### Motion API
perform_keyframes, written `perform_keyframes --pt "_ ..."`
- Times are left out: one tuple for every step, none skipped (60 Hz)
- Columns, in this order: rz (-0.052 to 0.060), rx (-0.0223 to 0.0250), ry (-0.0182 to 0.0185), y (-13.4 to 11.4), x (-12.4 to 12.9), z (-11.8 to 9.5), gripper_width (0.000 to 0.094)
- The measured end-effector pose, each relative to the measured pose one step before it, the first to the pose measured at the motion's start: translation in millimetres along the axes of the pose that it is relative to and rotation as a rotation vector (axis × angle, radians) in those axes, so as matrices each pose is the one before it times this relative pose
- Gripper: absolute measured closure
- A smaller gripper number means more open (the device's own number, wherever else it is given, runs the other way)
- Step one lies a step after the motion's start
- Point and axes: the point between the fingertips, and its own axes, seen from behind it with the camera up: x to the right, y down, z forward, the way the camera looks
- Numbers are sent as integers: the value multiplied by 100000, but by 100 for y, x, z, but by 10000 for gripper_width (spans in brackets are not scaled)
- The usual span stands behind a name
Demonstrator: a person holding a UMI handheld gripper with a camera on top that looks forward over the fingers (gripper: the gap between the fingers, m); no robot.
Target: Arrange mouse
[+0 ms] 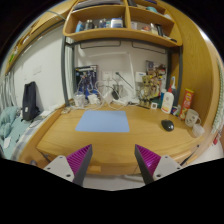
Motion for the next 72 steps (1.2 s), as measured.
perform_keyframes --pt "342 -458 774 110 479 112 74" --pt "301 -284 793 63 532 143 73" --pt "276 -273 851 47 827 263 73" --pt "338 -319 1063 59 798 209 73" --pt "388 -378 1132 73 878 251 70" --pt "441 -409 1180 90 915 283 72" --pt "534 -460 1206 86 979 330 73" --pt "631 -470 1256 87 960 305 74" --pt "689 -369 1331 35 991 332 73" --pt "658 -340 1645 210 -198 -689 73" --pt "442 -5 650 -164 2146 1318 73" --pt "459 -84 1146 -89 1103 449 73" --pt "375 -107 1236 -64 1055 448 71" --pt "328 -85 1209 -64 1001 493 70" --pt "238 -140 1195 -45 966 489 71" --pt "179 -174 1134 -71 928 487 71" --pt "134 -158 1111 -90 893 497 71" --pt "109 -184 1069 -108 872 525 73" --pt "76 -227 911 -77 790 536 74" --pt "7 -243 702 -102 751 547 77" --pt "-20 -202 629 -129 697 584 81" --pt "-92 -197 458 -157 644 600 83" --pt "-163 -175 425 -160 620 631 86" --pt "-252 -84 435 -133 543 617 88" --pt "-267 -216 324 -179 557 658 90" --pt "-247 -227 195 -154 499 680 92" --pt "-297 -222 31 -132 436 714 92" --pt "-275 -265 -77 -162 400 683 91" --pt "-175 -252 -116 -209 356 718 90" --pt "-154 -190 -134 -222 349 711 93" --pt "-190 -193 -153 -225 303 689 92" --pt "-186 -81 -124 -261 293 709 92" --pt "-259 5 -44 -275 331 703 91" --pt "-323 48 -30 -265 318 699 90" --pt "-352 -31 -122 -260 267 704 89" --pt "-338 -75 -237 -226 233 683 88" --pt "-251 -75 -354 -229 203 659 89" --pt "-131 -73 -468 -209 149 630 87" --pt "-139 -104 -584 -196 129 625 90" --pt "-215 -95 -667 -193 107 612 89" --pt "-255 -134 -606 -194 116 610 89" --pt "-229 -181 -463 -192 149 595 85" --pt "-193 -257 -418 -138 139 577 85" --pt "-142 -361 -470 -109 109 560 82" --pt "-124 -311 -527 -85 61 526 84" --pt "-171 -364 -730 -78 52 504 84" --pt "-237 -404 -647 -55 32 449 91" --pt "-139 -383 -558 -40 41 446 103" --pt "-104 -292 -650 -32 13 399 110" --pt "20 -245 -793 -20 -50 376 157" --pt "110 -212 -978 -27 -75 347 203" --pt "106 -287 -823 9 -54 315 250" --pt "63 -255 -639 21 -26 293 296" --pt "45 -155 -428 14 5 256 343" --pt "-26 77 -853 0 -111 242 389" --pt "-153 568 -267 -108 1 199 444" --pt "-73 464 -365 -162 -23 122 445" --pt "-96 -174 -559 -40 10 45 448" --pt "-196 -136 -87 -46 -9 81 448" --pt "-265 14 -128 -59 -30 73 453" --pt "-340 72 -83 -48 -59 66 455" --pt "-446 -11 -100 -47 -47 48 458" --pt "-444 159 -146 -74 -59 45 463" --pt "-518 -48 -140 -21 -40 39 469" --pt "-419 -56 -133 11 -42 39 475" --pt "-558 -105 -172 -125 126 96 480" --pt "-218 8 17 59 -70 -10 487" --pt "-163 -123 75 42 -25 -28 496" --pt "-131 -207 129 38 -8 -12 499" --pt "-206 -435 -75 72 -19 -27 513" --pt "-120 -136 -101 -7 -21 -9 528" --pt "40 -516 49 -5 -84 31 529"
